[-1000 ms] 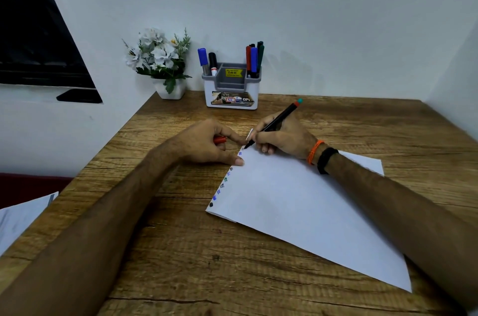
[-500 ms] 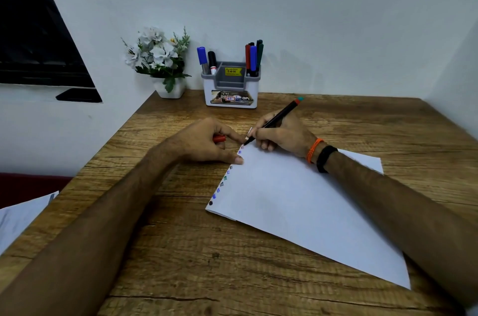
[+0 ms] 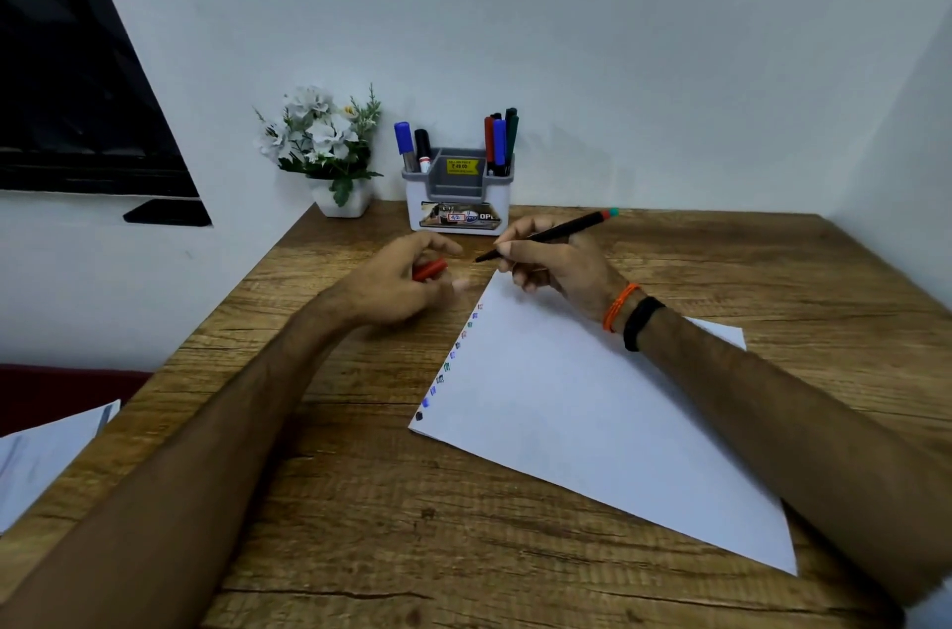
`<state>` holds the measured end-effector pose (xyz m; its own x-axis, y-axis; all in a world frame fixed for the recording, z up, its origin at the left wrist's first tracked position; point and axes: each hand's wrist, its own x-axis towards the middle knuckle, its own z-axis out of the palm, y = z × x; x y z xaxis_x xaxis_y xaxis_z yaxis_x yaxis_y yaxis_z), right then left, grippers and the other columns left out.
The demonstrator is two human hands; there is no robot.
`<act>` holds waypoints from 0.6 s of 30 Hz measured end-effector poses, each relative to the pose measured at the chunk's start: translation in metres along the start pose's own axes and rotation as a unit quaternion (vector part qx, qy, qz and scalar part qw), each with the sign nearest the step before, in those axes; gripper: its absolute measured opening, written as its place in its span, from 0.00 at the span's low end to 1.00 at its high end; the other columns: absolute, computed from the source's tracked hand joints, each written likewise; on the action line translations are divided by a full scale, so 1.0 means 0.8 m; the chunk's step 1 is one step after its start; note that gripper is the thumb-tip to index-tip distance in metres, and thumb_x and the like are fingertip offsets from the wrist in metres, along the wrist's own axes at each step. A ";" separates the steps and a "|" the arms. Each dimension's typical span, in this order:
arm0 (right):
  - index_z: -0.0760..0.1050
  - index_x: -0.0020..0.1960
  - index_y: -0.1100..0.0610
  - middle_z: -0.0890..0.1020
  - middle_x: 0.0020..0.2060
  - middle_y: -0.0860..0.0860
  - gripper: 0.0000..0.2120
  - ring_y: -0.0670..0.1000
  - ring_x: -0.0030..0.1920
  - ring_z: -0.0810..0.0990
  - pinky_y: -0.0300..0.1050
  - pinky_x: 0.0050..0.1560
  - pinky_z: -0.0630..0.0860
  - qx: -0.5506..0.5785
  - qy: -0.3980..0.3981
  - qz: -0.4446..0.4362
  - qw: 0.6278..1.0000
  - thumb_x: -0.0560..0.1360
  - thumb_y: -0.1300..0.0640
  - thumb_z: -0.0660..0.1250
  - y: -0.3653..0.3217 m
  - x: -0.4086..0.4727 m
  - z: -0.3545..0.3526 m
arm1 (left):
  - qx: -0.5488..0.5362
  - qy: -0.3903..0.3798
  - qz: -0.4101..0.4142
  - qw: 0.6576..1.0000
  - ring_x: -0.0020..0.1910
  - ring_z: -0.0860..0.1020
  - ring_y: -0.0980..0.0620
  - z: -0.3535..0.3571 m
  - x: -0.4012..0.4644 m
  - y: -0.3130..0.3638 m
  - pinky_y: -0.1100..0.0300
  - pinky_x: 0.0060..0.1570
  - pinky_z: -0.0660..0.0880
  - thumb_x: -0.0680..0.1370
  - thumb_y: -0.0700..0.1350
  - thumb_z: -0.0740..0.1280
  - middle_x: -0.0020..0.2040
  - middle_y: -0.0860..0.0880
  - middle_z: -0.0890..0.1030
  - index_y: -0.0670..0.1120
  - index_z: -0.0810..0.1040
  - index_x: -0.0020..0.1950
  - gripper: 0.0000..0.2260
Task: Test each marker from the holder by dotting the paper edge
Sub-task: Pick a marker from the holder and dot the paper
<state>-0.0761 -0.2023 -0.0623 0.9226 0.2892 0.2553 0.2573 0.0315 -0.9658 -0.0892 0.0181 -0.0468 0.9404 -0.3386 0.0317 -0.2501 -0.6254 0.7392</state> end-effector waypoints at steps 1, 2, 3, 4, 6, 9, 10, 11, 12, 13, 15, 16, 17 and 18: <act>0.79 0.48 0.62 0.81 0.36 0.57 0.05 0.50 0.29 0.77 0.38 0.28 0.72 0.001 -0.002 -0.001 1.000 0.74 0.61 0.70 -0.002 0.001 0.000 | -0.019 0.015 0.000 1.000 0.53 0.76 0.54 0.000 0.001 -0.002 0.57 0.52 0.73 0.77 0.49 0.68 0.53 0.51 0.78 0.54 0.71 0.63 0.16; 0.79 0.50 0.63 0.82 0.36 0.57 0.07 0.50 0.30 0.77 0.39 0.29 0.72 0.008 -0.002 0.000 1.000 0.74 0.60 0.70 -0.003 0.002 0.000 | -0.037 0.026 0.003 0.999 0.55 0.77 0.53 0.001 0.001 -0.005 0.55 0.56 0.73 0.79 0.47 0.66 0.53 0.51 0.79 0.53 0.70 0.63 0.14; 0.79 0.50 0.63 0.82 0.37 0.57 0.10 0.50 0.30 0.77 0.39 0.29 0.72 0.021 0.000 0.003 1.000 0.73 0.58 0.70 -0.005 0.002 0.000 | -0.050 0.036 0.008 0.998 0.55 0.78 0.54 0.002 0.001 -0.006 0.55 0.58 0.73 0.80 0.44 0.65 0.51 0.52 0.81 0.52 0.69 0.61 0.11; 0.79 0.51 0.63 0.83 0.37 0.57 0.11 0.50 0.30 0.77 0.39 0.29 0.72 0.037 -0.001 0.009 0.999 0.73 0.56 0.68 -0.007 0.002 0.000 | -0.057 0.046 0.014 0.997 0.54 0.79 0.56 0.003 0.002 -0.007 0.55 0.58 0.73 0.81 0.42 0.63 0.49 0.53 0.82 0.51 0.69 0.60 0.10; 0.80 0.50 0.62 0.84 0.39 0.57 0.12 0.50 0.30 0.78 0.39 0.29 0.72 0.063 -0.012 0.022 0.998 0.72 0.55 0.66 -0.009 0.002 -0.001 | -0.063 0.064 0.023 0.996 0.52 0.79 0.57 0.005 0.003 -0.006 0.57 0.56 0.73 0.81 0.39 0.62 0.47 0.54 0.82 0.51 0.72 0.56 0.08; 0.81 0.51 0.61 0.85 0.42 0.59 0.15 0.51 0.31 0.78 0.39 0.29 0.72 0.080 -0.024 0.031 0.996 0.71 0.55 0.62 -0.009 0.002 -0.006 | -0.086 0.076 0.026 0.993 0.50 0.79 0.55 0.007 0.005 -0.004 0.58 0.51 0.75 0.80 0.39 0.63 0.50 0.51 0.81 0.50 0.75 0.54 0.08; 0.81 0.52 0.62 0.85 0.43 0.60 0.16 0.51 0.31 0.78 0.39 0.30 0.72 0.082 -0.027 0.033 0.996 0.71 0.55 0.62 -0.009 0.002 -0.007 | -0.097 0.077 0.028 0.992 0.49 0.79 0.53 0.008 0.005 -0.005 0.56 0.49 0.76 0.80 0.39 0.63 0.51 0.49 0.81 0.50 0.75 0.54 0.08; 0.81 0.52 0.62 0.85 0.43 0.60 0.17 0.51 0.31 0.78 0.40 0.30 0.72 0.081 -0.029 0.035 0.996 0.70 0.56 0.61 -0.008 0.002 -0.008 | -0.106 0.078 0.030 0.991 0.48 0.79 0.52 0.008 0.006 -0.005 0.54 0.49 0.76 0.80 0.39 0.64 0.51 0.48 0.81 0.50 0.76 0.54 0.07; 0.81 0.52 0.62 0.85 0.44 0.61 0.17 0.52 0.32 0.78 0.40 0.30 0.72 0.081 -0.031 0.037 0.996 0.70 0.56 0.61 -0.007 0.002 -0.008 | -0.117 0.078 0.034 0.990 0.46 0.78 0.53 0.008 0.006 -0.005 0.54 0.48 0.76 0.80 0.38 0.64 0.51 0.48 0.81 0.50 0.76 0.54 0.08; 0.82 0.52 0.62 0.85 0.44 0.61 0.17 0.52 0.32 0.78 0.40 0.30 0.72 0.079 -0.033 0.038 0.996 0.70 0.56 0.60 -0.006 0.002 -0.008 | -0.123 0.079 0.037 0.989 0.45 0.78 0.54 0.008 0.006 -0.005 0.54 0.48 0.76 0.80 0.38 0.64 0.50 0.48 0.81 0.50 0.77 0.53 0.08; 0.82 0.53 0.62 0.85 0.45 0.62 0.17 0.52 0.31 0.78 0.40 0.30 0.72 0.072 -0.034 0.038 0.996 0.70 0.56 0.60 -0.005 0.001 -0.007 | -0.127 0.080 0.040 0.988 0.43 0.78 0.54 0.009 0.006 -0.005 0.51 0.47 0.77 0.80 0.38 0.64 0.48 0.48 0.82 0.50 0.77 0.53 0.08; 0.82 0.53 0.62 0.85 0.45 0.62 0.17 0.51 0.31 0.78 0.40 0.30 0.72 0.069 -0.036 0.039 0.996 0.71 0.56 0.60 -0.004 0.001 -0.006 | -0.125 0.079 0.042 0.988 0.43 0.78 0.53 0.009 0.006 -0.004 0.49 0.47 0.77 0.80 0.38 0.64 0.47 0.48 0.82 0.50 0.77 0.53 0.07; 0.82 0.54 0.62 0.85 0.46 0.62 0.17 0.51 0.31 0.78 0.39 0.30 0.72 0.069 -0.040 0.041 0.996 0.71 0.56 0.61 -0.004 0.001 -0.005 | -0.121 0.077 0.044 0.989 0.43 0.78 0.52 0.011 0.006 -0.003 0.48 0.48 0.78 0.80 0.39 0.64 0.47 0.49 0.82 0.50 0.77 0.53 0.07; 0.82 0.54 0.61 0.85 0.46 0.61 0.17 0.50 0.31 0.79 0.39 0.30 0.72 0.068 -0.044 0.043 0.996 0.72 0.56 0.61 -0.003 0.001 -0.004 | -0.121 0.075 0.046 0.989 0.44 0.79 0.53 0.012 0.005 -0.002 0.49 0.48 0.78 0.80 0.39 0.64 0.46 0.49 0.82 0.49 0.77 0.54 0.07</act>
<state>-0.0750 -0.2053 -0.0595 0.9090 0.3793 0.1729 0.1325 0.1304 -0.9826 -0.0869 0.0110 -0.0545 0.9446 -0.2660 0.1922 -0.2904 -0.4049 0.8670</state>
